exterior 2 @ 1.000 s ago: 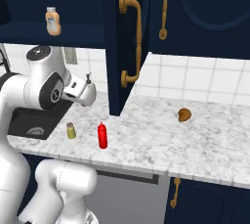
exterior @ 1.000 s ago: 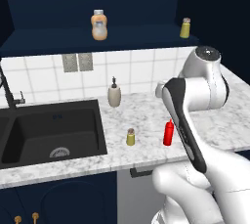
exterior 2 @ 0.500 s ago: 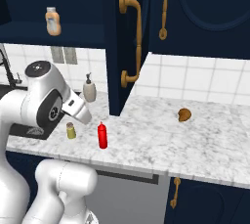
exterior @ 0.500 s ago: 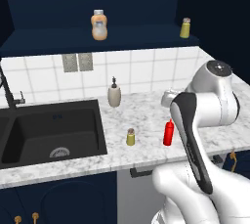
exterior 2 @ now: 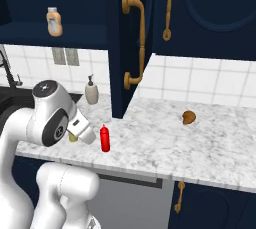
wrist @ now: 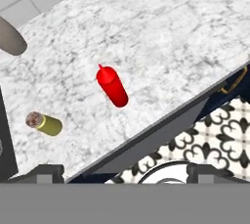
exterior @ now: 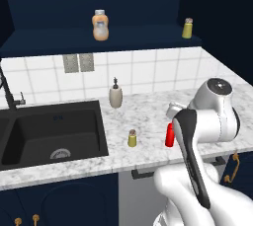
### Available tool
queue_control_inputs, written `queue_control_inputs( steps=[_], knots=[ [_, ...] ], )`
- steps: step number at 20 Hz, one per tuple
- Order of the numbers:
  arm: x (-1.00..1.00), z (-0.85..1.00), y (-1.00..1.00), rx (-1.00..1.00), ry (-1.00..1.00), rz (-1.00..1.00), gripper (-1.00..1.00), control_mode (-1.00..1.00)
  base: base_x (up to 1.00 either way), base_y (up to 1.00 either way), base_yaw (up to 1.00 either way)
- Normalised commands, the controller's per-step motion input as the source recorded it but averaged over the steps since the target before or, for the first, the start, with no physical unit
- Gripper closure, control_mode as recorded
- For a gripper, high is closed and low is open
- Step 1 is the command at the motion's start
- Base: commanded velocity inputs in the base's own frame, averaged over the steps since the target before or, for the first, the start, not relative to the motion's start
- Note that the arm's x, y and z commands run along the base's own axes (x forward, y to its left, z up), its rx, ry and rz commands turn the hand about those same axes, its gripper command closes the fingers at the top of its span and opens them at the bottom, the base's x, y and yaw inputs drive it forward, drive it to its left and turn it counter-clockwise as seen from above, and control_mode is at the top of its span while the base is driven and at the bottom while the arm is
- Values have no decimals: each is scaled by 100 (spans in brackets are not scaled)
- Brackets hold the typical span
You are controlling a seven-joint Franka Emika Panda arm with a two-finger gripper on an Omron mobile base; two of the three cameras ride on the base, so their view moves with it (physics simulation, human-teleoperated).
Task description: Put the shaker and condiment bottle from the counter next to their counterparts in the cabinet.
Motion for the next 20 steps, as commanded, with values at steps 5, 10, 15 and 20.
queue_control_inputs(
  steps=[5, 10, 15, 20],
  knots=[
    [2, -18, -12, 6, 0, -7, -100, -100, 0, 0, 0],
    [24, -4, -5, 3, 0, 0, -100, -100, 0, 0, 0],
    [27, -7, 0, 0, 0, 0, -100, -100, 0, 0, 0],
    [21, -11, 0, 0, 0, 0, -100, -100, 0, 0, 0]
  ],
)
